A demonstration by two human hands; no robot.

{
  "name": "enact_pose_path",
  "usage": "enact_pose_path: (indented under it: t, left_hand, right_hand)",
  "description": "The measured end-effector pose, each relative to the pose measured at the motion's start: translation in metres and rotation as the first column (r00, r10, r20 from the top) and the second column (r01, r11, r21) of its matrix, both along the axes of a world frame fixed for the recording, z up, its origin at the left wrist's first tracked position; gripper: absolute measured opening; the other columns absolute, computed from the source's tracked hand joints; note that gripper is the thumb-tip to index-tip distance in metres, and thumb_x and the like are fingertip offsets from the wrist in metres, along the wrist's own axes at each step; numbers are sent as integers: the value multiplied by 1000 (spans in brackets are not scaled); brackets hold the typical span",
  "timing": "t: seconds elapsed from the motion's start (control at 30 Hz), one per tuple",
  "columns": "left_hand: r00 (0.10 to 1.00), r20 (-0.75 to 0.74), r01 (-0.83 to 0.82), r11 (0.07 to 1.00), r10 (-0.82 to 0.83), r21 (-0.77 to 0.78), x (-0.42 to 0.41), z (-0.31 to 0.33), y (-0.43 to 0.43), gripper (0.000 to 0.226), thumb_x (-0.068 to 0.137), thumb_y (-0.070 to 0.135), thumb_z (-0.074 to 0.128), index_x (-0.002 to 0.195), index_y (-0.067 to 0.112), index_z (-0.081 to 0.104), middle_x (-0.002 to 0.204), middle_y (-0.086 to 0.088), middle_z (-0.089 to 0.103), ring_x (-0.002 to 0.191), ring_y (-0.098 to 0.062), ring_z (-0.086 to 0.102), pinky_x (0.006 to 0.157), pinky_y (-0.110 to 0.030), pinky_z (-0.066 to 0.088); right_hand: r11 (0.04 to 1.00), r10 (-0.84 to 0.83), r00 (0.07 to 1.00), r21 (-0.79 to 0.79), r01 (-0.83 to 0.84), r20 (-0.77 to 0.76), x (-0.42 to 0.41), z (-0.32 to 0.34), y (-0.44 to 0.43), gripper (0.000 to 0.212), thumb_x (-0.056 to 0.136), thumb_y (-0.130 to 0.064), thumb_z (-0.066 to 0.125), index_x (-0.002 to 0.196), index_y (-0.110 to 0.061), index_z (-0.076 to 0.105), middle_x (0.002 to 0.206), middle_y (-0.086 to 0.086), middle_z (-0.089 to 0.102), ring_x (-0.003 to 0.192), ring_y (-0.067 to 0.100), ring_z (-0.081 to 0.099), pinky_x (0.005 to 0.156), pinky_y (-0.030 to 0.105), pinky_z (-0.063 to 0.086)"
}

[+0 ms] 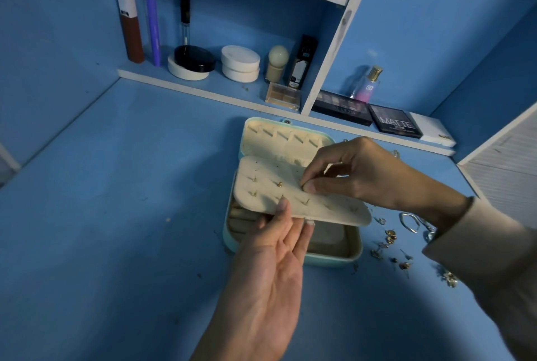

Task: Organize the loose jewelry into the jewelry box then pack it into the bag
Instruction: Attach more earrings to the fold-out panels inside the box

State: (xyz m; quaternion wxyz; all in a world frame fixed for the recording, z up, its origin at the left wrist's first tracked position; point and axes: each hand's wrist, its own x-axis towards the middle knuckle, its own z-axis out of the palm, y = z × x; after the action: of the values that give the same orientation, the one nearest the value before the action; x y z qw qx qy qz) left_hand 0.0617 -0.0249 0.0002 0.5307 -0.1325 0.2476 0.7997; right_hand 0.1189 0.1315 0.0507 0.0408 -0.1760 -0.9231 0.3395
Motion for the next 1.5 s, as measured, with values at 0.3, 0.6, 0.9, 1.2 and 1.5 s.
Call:
enact_pose_path:
  t: [0.3,0.6,0.9,1.2,1.5]
  left_hand:
    - [1000,-9,15,1000,-15,1,0,5,-1,45,72,17,59,116,9,61,107,-7,72,100,-13,67,98,-35,45]
    - [991,-120,64,996,-57,54,-8,17,1,44,69,6,56,112,6,64,112,-8,70,107,-15,65,100,-36,42]
    - [991,-120,69,997,-64,32,-15,26,18,28,85,-1,45,108,2,61,110,-13,70,112,-21,61,105,-40,40]
    - [997,-57,52,998,-49,37,-23,32,36,30,90,-4,39,118,-3,53,117,-19,64,122,-26,53,108,-43,37]
    - [996,-71,49,998,-48,25,-28,30,45,34,92,-3,39,125,0,49,118,-18,64,115,-25,56,100,-37,44]
  right_hand:
    - [996,-40,997,-79,35,-60,7,4,-3,6,84,-10,68,85,-16,70,81,0,70,75,12,63,73,27,52]
    - [994,-7,981,108,28,-193,40,17,-16,9,81,-24,67,88,-21,71,91,-7,70,92,17,63,82,31,47]
    - [977,-128,904,105,185,-408,24,16,-7,2,84,-19,67,86,-18,68,79,-6,70,81,10,66,79,30,53]
    - [956,-291,836,-177,235,-464,4,17,12,3,85,-7,65,86,-10,66,72,0,67,68,5,60,66,16,46]
    - [920,-383,796,-272,282,-469,-7,15,20,5,86,-6,64,86,-11,65,77,7,66,75,17,59,73,31,47]
